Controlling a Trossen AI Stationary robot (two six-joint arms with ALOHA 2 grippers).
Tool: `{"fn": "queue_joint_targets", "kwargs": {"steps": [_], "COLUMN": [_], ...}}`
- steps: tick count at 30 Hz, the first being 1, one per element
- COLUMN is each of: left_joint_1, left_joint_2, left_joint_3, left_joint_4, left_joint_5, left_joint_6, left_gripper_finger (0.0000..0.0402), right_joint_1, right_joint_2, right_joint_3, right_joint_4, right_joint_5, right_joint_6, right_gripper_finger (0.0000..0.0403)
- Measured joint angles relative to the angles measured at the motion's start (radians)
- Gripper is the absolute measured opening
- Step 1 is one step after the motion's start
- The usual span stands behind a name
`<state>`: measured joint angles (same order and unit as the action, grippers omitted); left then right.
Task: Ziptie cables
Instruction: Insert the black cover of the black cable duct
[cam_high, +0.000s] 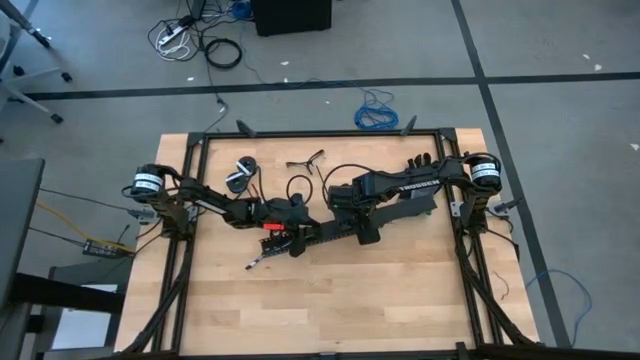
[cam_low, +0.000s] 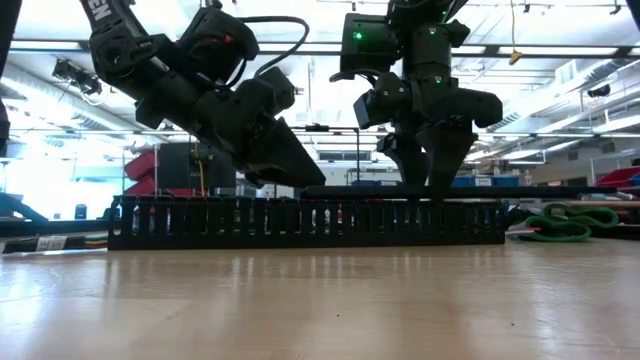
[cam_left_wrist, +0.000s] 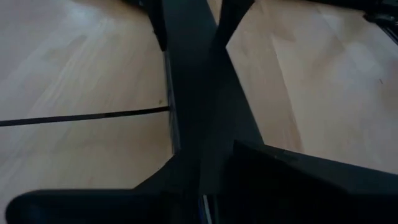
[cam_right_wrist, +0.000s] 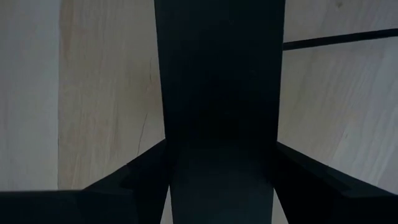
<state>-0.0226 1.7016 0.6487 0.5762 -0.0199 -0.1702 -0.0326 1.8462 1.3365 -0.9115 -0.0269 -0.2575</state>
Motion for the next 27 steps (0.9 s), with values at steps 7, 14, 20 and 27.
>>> {"fn": "queue_joint_targets", "kwargs": {"steps": [7, 14, 20, 27], "left_joint_1": [0.002, 0.001, 0.001, 0.001], "left_joint_2": [0.000, 0.000, 0.000, 0.000], "left_joint_3": [0.000, 0.000, 0.000, 0.000], "left_joint_4": [-0.003, -0.002, 0.000, 0.000], "left_joint_5": [-0.003, -0.003, -0.003, -0.003], "left_joint_6": [-0.001, -0.007, -0.007, -0.007], "left_gripper_finger": [0.0092, 0.0092, 0.0092, 0.0092], "right_joint_1": [0.000, 0.000, 0.000, 0.000], "right_joint_2": [0.000, 0.000, 0.000, 0.000], "right_joint_3": [0.000, 0.000, 0.000, 0.000], "right_joint_4": [0.000, 0.001, 0.016, 0.019], "right_joint_5": [-0.001, -0.015, -0.020, -0.028], "right_joint_6": [0.006, 0.006, 0.005, 0.007], "right_gripper_finger": [0.0242, 0.0244, 0.0256, 0.0270]}}
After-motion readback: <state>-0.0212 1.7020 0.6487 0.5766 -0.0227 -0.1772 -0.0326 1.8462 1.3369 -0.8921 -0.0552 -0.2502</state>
